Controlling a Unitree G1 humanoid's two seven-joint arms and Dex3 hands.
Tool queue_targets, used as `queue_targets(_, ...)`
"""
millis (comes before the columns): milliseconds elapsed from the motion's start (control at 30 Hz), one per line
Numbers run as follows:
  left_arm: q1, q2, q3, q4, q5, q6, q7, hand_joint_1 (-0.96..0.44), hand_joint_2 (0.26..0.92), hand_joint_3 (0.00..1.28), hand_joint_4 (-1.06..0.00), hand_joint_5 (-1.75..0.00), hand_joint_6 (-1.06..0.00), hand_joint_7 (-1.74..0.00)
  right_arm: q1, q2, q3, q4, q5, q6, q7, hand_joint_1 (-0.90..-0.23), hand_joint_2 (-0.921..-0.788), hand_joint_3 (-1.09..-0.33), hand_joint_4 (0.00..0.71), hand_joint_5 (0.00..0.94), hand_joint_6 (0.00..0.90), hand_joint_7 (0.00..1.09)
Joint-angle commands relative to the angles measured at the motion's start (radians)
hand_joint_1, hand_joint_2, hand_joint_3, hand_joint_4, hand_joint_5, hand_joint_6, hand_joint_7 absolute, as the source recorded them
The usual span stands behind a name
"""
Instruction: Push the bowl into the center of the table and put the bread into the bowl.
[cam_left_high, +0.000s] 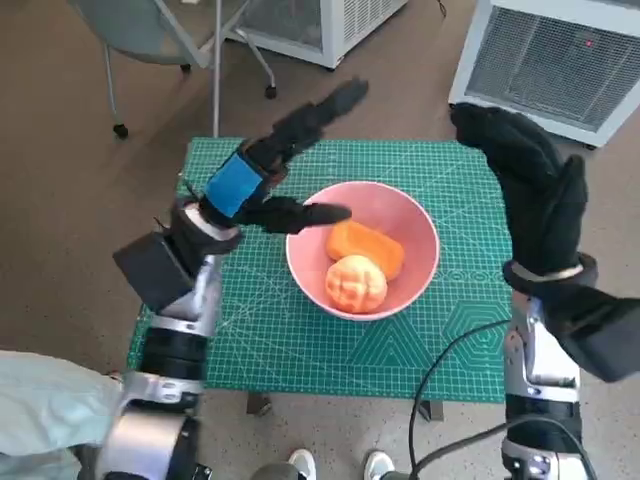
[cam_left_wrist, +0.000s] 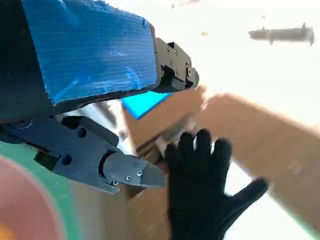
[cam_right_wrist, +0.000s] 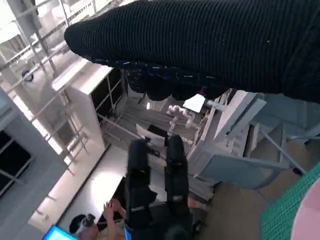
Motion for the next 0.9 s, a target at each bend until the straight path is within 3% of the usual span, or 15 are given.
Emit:
queue_targets(33, 0.019, -0.032, 0.014, 0.006, 0.004, -0.028, 0.053, -0.68, 0.921, 0.48, -0.15, -0.02, -0.26, -0.03, -0.008, -0.011, 0.003, 0.031, -0.017, 0.017, -0.004, -0.685, -0.921, -0.757, 0.143, 0.005, -0.001, 0.49)
queue_targets(900, 0.084, -0.058, 0.016, -0.004, 0.014, -0.050, 0.097, -0.68, 0.921, 0.54, -0.13, 0.00, -0.23, -0.02, -0.040, -0.021, 0.005, 0.089, -0.016, -0.013, 0.012, -0.679, -0.921, -0.762, 0.148, 0.003, -0.001, 0.46)
